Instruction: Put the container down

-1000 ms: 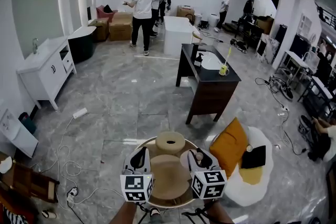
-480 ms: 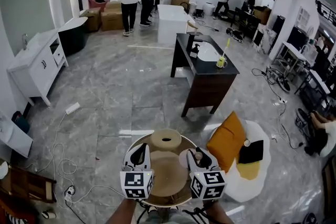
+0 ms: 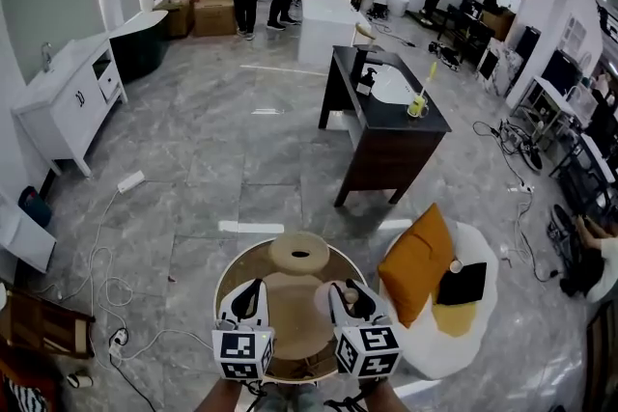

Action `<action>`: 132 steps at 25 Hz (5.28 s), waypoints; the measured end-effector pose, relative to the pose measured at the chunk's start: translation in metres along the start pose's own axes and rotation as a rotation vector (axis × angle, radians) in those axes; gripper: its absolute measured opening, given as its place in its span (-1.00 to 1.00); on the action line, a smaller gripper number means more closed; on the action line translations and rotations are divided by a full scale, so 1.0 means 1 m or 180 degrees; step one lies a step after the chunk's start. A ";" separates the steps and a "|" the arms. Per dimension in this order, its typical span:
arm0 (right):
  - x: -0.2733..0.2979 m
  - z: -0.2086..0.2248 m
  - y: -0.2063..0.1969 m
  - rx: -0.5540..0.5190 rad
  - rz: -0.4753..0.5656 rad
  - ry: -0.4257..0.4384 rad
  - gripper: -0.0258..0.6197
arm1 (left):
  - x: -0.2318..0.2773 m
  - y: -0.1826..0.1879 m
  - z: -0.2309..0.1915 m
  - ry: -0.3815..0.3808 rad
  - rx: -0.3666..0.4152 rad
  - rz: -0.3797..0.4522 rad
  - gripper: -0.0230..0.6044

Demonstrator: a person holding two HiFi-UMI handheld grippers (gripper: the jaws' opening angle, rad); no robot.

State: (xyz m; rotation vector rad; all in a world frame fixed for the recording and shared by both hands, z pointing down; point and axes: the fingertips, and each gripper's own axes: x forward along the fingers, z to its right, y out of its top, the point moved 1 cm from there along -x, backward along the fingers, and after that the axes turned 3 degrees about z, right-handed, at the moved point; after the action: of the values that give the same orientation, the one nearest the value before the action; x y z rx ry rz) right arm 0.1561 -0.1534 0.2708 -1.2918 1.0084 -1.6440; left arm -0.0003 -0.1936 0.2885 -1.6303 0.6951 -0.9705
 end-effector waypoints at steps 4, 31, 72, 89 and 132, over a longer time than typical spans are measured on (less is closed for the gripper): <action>0.017 0.009 -0.025 0.0063 -0.0069 0.0015 -0.53 | 0.010 -0.025 -0.003 0.0053 -0.0042 -0.0070 -0.92; 0.095 0.016 -0.275 0.0015 -0.0781 0.0215 -0.53 | 0.047 -0.293 -0.047 0.0232 -0.0434 -0.0724 -0.92; 0.194 0.016 -0.376 -0.0218 -0.1400 0.0248 -0.53 | 0.022 -0.352 -0.084 0.0564 -0.0692 -0.0887 -0.92; 0.206 0.019 -0.384 -0.0326 -0.1557 0.0295 -0.53 | 0.028 -0.352 -0.080 0.0592 -0.0725 -0.0920 -0.92; 0.195 0.007 -0.401 -0.0636 -0.1463 0.0227 -0.53 | 0.012 -0.362 -0.094 0.0666 -0.0804 -0.0909 -0.92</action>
State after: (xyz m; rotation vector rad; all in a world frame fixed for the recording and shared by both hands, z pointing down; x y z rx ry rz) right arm 0.0871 -0.1883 0.7095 -1.7046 0.9864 -1.9792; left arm -0.0880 -0.1536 0.6499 -1.9024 0.7629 -1.3159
